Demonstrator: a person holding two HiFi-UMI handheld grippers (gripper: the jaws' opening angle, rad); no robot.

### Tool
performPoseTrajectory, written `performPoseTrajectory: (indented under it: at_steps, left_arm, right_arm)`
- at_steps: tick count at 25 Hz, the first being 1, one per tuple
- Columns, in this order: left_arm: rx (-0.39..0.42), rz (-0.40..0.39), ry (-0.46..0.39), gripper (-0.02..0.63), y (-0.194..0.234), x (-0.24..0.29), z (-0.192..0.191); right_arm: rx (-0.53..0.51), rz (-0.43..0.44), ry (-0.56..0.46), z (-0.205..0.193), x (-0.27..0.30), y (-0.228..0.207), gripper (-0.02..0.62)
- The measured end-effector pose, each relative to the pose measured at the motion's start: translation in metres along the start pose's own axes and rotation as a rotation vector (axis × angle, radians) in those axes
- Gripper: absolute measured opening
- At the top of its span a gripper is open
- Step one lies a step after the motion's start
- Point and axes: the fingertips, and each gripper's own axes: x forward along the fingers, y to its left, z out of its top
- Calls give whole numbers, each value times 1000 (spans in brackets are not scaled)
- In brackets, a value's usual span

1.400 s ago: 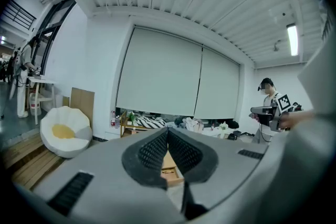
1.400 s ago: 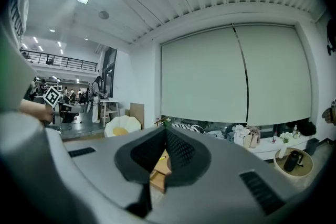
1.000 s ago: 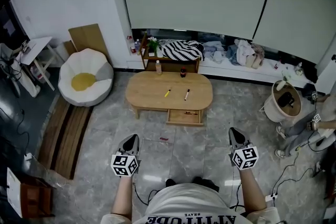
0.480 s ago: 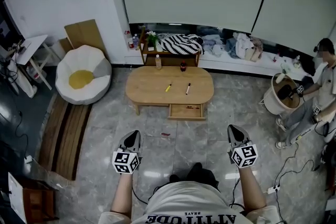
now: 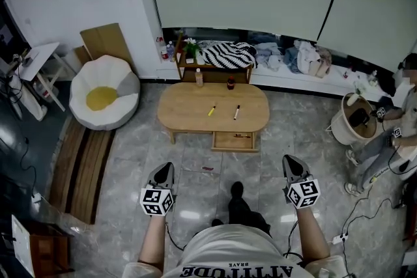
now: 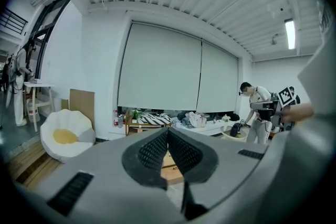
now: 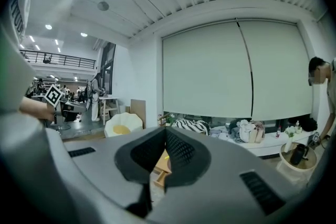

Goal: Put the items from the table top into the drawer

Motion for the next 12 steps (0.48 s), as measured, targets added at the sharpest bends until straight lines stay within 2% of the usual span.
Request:
performPoseTrajectory:
  at_steps: [12]
  left_arm:
    - [9, 10, 14, 21, 17, 90, 15]
  right_arm:
    - [17, 59, 35, -1, 110, -43, 15]
